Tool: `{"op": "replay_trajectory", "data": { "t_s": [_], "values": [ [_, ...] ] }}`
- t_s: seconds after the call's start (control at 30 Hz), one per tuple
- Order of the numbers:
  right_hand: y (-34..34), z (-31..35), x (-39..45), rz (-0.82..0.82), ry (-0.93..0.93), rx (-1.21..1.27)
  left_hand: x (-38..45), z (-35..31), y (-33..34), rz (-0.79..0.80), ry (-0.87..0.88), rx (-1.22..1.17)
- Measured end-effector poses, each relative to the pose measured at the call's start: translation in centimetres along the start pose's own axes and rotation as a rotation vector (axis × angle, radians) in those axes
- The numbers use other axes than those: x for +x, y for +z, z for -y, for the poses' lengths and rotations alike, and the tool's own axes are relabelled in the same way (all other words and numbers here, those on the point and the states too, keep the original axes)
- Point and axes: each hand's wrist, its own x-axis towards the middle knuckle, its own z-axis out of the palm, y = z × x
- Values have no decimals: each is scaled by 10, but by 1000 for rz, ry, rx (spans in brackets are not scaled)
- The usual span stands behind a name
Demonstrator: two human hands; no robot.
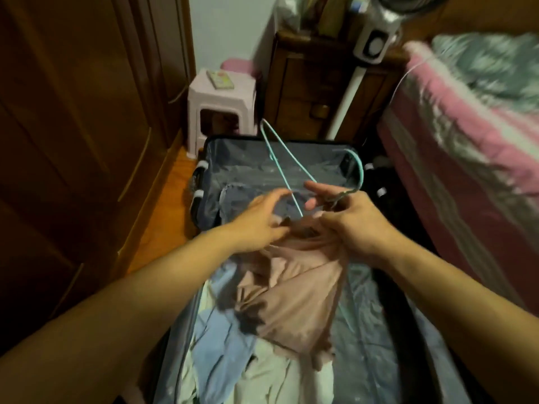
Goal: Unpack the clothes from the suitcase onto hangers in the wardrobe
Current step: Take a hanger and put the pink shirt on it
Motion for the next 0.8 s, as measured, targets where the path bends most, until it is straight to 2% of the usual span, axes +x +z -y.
{"op": "replay_trajectory", "data": {
  "t_s": [0.07, 0.13, 0.23, 0.3, 0.4, 0.5, 0.57, 0.63, 0.7, 0.8],
  "values": [
    [-26, 49, 0, -9, -85, -108, 28, -35, -13, 111, 66, -12],
    [-49, 89, 2, -32, -153, -175, 46, -64, -23, 128, 71, -19],
    [-81, 153, -3, -130, -253, -164, 62, -107, -37, 96, 125, -9],
    [-93, 190, -6, -146, -320, -157, 66, -140, -42, 54, 181, -118],
    [-114, 242, -8, -219, -407, -182, 74, -185, -63, -197, 378, -45],
    [-144, 277, -4, -474, -436, -371, 80, -196, -116, -449, 523, 223],
    [-160, 274, -2, -512, -389, -474, 66, -196, -157, -462, 461, 371],
    [-165, 240, 0, -391, -258, -507, 37, -197, -177, -370, 355, 570],
    [-155, 183, 7, -241, -111, -560, 9, -182, -169, -269, 265, 740],
    [-127, 87, 10, -171, 56, -493, -26, -123, -115, -148, 180, 899]
  ]
}}
